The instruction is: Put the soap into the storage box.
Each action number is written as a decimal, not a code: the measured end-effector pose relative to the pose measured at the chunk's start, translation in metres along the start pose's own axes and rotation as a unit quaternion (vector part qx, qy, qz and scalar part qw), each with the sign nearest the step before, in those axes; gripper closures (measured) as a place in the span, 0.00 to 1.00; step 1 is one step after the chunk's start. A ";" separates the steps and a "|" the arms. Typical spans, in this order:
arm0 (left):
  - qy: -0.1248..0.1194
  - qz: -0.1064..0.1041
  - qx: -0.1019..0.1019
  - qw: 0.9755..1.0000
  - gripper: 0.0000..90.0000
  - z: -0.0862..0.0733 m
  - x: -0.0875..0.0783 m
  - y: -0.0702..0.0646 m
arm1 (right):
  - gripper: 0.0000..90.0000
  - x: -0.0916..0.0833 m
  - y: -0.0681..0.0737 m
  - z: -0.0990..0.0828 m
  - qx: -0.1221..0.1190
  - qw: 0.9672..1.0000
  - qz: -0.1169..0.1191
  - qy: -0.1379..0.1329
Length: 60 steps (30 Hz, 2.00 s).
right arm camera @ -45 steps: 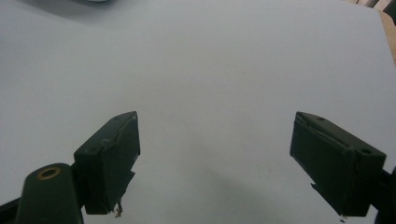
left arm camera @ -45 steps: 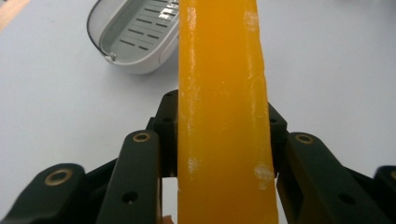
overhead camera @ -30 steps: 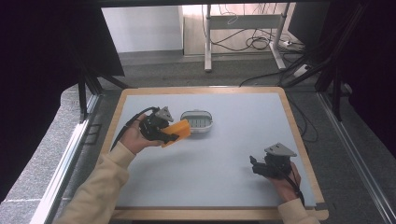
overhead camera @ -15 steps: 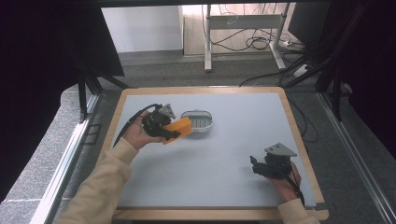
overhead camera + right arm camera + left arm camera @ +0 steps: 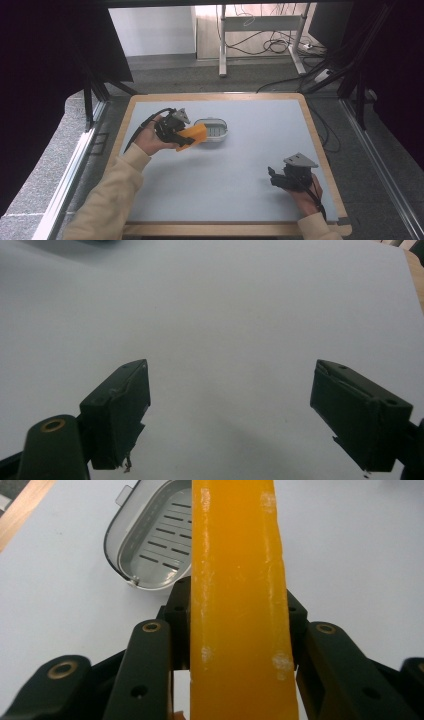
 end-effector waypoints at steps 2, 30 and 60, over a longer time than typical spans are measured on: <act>-0.002 -0.002 0.000 1.000 0.69 0.001 0.000 0.002 | 0.18 0.000 0.000 0.000 -0.001 1.000 -0.001 -0.002; -0.007 -0.004 0.031 0.999 0.69 0.025 0.014 0.019 | 0.18 0.001 0.000 0.000 -0.005 1.000 0.001 0.001; 0.008 -0.038 0.058 0.998 0.69 0.042 0.060 0.038 | 0.18 0.000 -0.001 0.001 -0.003 1.000 0.001 0.000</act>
Point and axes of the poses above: each handheld gripper's, and its own axes: x roughly forward along the jaws, z roughly out of its top, y roughly to its left, the point moved 7 cm from there along x, roughly forward along the jaws, and after that the axes turned 15 degrees about -y, right-handed, at the moved point
